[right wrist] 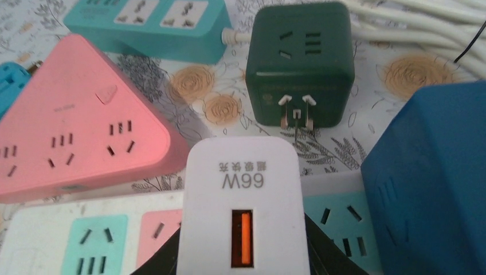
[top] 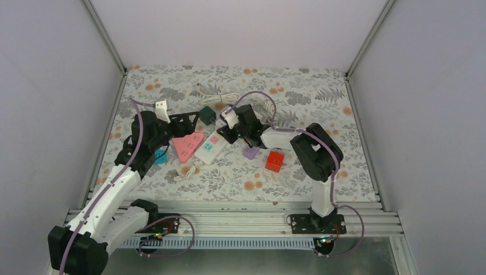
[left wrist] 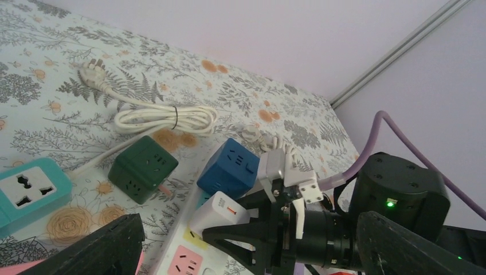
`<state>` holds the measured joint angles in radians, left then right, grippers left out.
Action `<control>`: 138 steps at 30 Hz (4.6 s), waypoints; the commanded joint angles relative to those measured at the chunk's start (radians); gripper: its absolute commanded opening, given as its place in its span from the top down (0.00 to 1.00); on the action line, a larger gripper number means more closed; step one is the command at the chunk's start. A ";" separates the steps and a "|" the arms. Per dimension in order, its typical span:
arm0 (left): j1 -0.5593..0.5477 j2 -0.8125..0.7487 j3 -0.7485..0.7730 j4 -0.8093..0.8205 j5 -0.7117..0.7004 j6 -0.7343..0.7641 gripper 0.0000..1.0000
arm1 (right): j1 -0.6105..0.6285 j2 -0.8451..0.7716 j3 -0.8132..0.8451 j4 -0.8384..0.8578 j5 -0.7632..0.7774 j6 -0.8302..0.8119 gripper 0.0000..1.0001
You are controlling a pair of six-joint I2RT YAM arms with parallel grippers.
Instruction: Insert the plug
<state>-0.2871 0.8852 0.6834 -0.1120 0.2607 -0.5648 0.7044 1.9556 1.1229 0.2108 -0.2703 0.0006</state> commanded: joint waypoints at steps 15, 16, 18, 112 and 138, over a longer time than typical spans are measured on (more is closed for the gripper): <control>0.005 0.009 0.006 -0.021 -0.054 0.016 0.04 | -0.008 0.096 0.032 0.011 0.014 -0.063 0.79; 0.006 0.010 0.008 -0.024 -0.055 0.018 0.04 | -0.008 0.099 0.034 0.008 0.010 -0.060 0.79; 0.005 0.008 0.008 -0.024 -0.056 0.022 0.04 | -0.006 0.099 0.030 0.003 0.006 -0.058 0.79; 0.031 0.107 0.036 -0.069 -0.140 0.043 0.02 | 0.062 0.134 0.137 -0.269 0.217 -0.061 0.88; 0.033 0.146 0.085 -0.122 -0.116 0.040 0.02 | 0.078 -0.060 0.198 -0.357 0.220 0.032 0.31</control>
<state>-0.2592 1.0325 0.7265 -0.2203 0.1249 -0.5350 0.7715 1.9793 1.3205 -0.1215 -0.0727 -0.0528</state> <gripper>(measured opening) 0.977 0.615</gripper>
